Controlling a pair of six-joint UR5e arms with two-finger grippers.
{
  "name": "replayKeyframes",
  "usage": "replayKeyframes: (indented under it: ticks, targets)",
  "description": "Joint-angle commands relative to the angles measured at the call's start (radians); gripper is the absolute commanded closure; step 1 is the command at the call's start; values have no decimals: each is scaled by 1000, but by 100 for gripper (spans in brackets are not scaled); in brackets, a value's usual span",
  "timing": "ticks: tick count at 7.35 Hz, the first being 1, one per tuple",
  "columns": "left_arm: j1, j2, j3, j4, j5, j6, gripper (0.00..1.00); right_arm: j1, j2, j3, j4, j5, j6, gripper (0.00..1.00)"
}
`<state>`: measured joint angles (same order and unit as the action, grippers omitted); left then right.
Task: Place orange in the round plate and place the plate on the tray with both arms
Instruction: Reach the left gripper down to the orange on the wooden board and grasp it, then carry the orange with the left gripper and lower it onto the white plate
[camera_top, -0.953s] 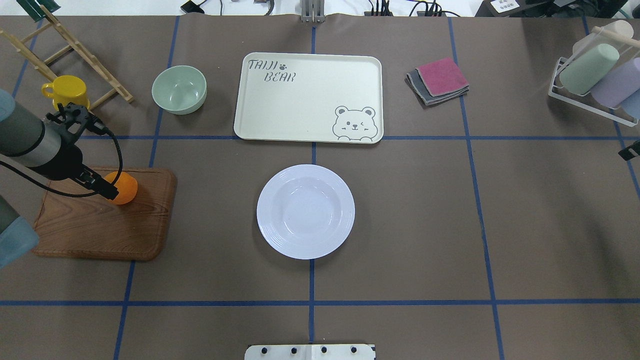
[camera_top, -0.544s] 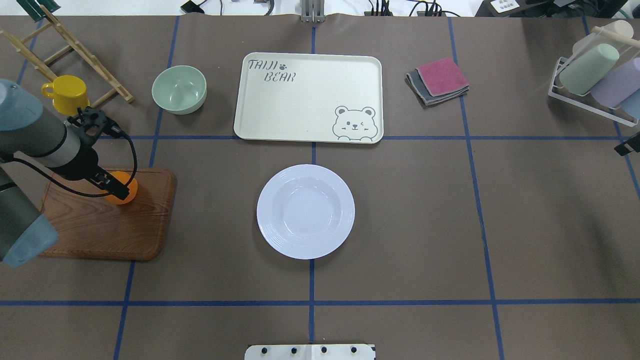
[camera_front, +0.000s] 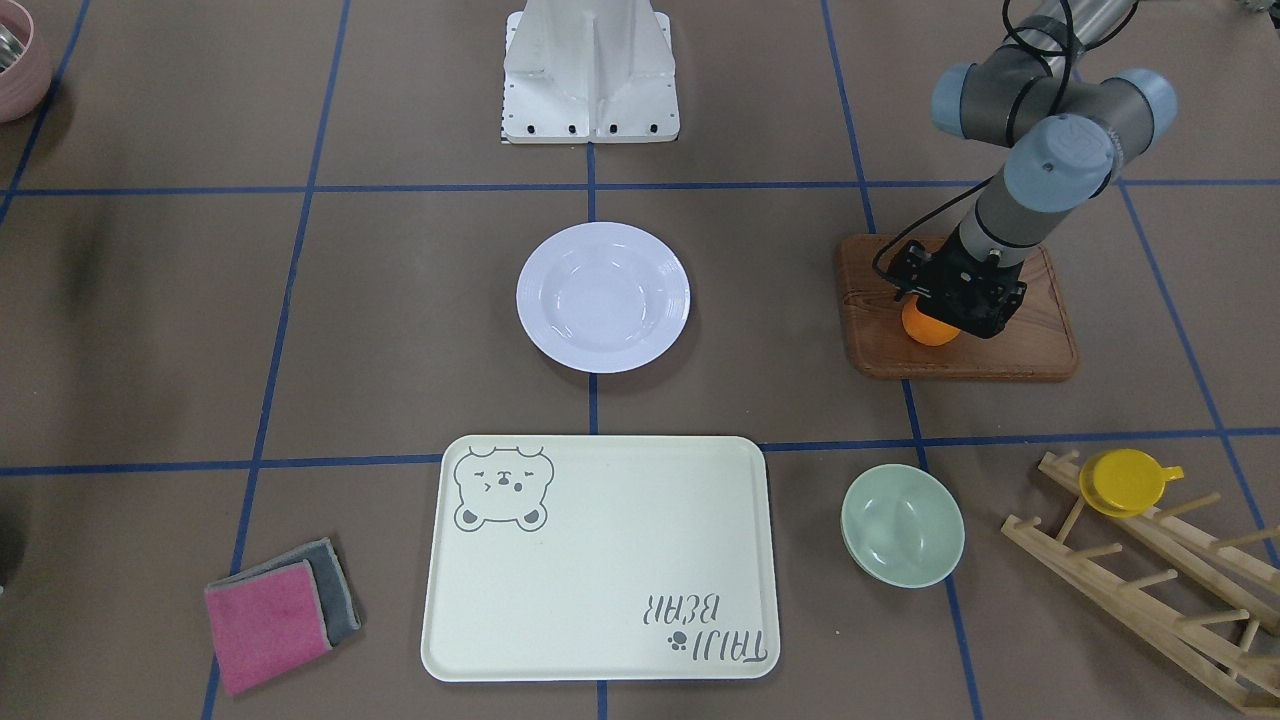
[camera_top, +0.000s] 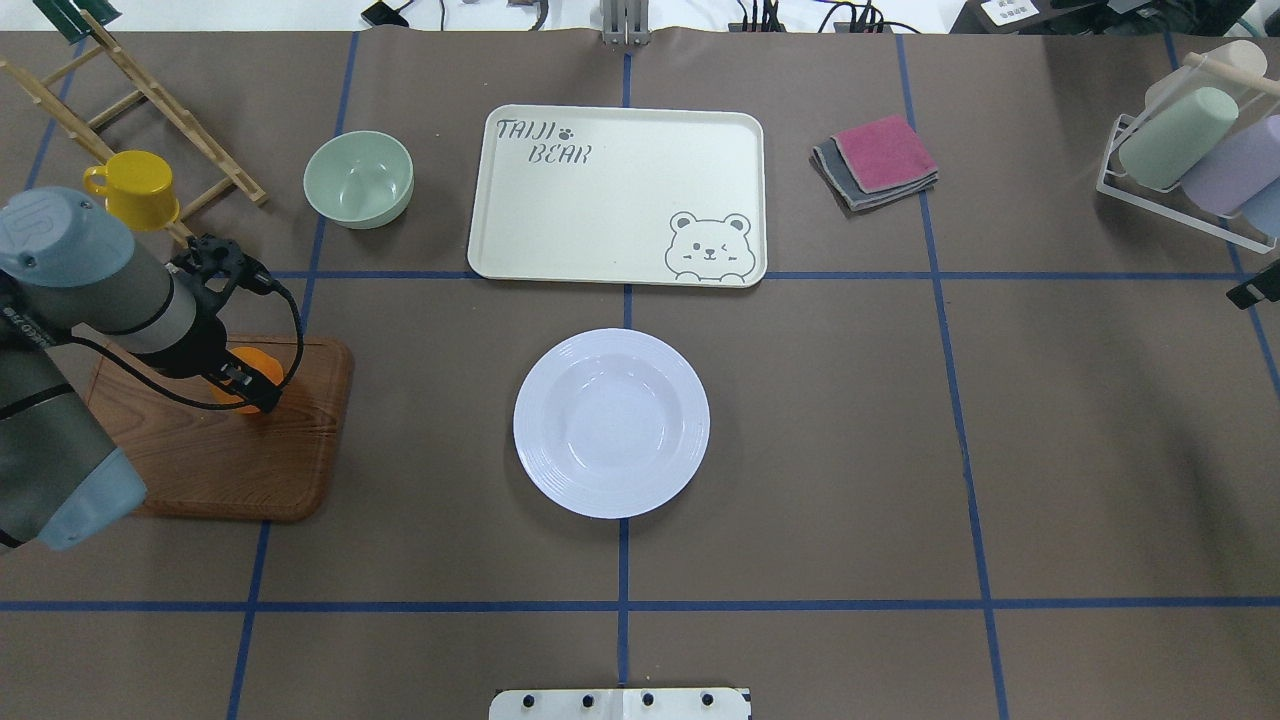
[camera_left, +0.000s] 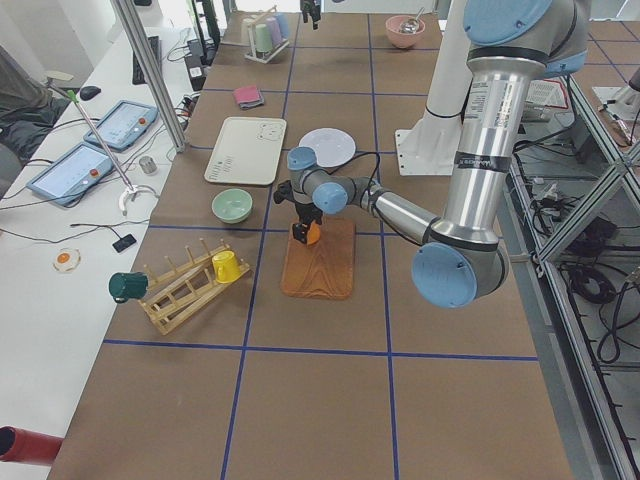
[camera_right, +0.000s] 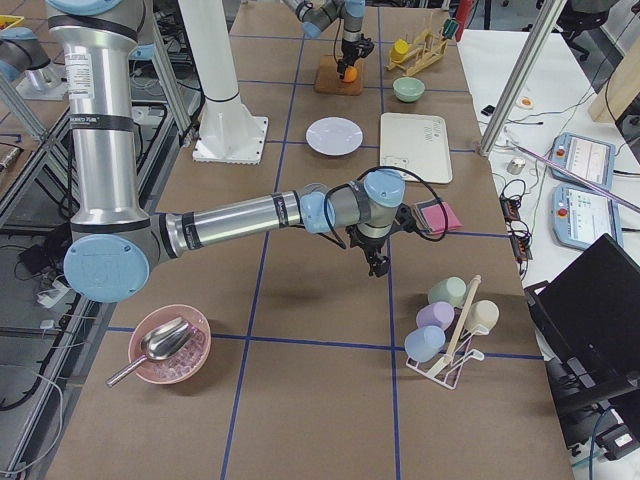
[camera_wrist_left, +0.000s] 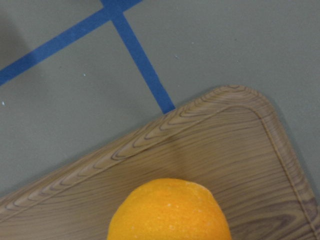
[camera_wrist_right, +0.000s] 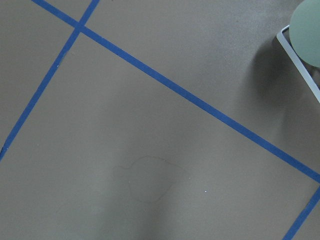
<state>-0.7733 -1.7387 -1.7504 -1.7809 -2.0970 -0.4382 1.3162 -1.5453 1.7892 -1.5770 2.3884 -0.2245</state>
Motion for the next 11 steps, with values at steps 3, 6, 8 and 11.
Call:
replayKeyframes:
  ticks: [3, 6, 8, 11]
  targets:
    - [0, -206, -21, 97, -70, -262, 100, 0, 2, 7, 2, 0, 1, 0]
    - [160, -430, -19, 178, -30, -560, 100, 2, 2, 12, 2, 0, 16, 0]
    - [256, -687, 230, 176, 93, -654, 100, 0, 2, 12, 2, 0, 34, 0]
    - [299, -711, 299, 167, 150, -648, 100, 0, 2, 18, 2, 0, 68, 0]
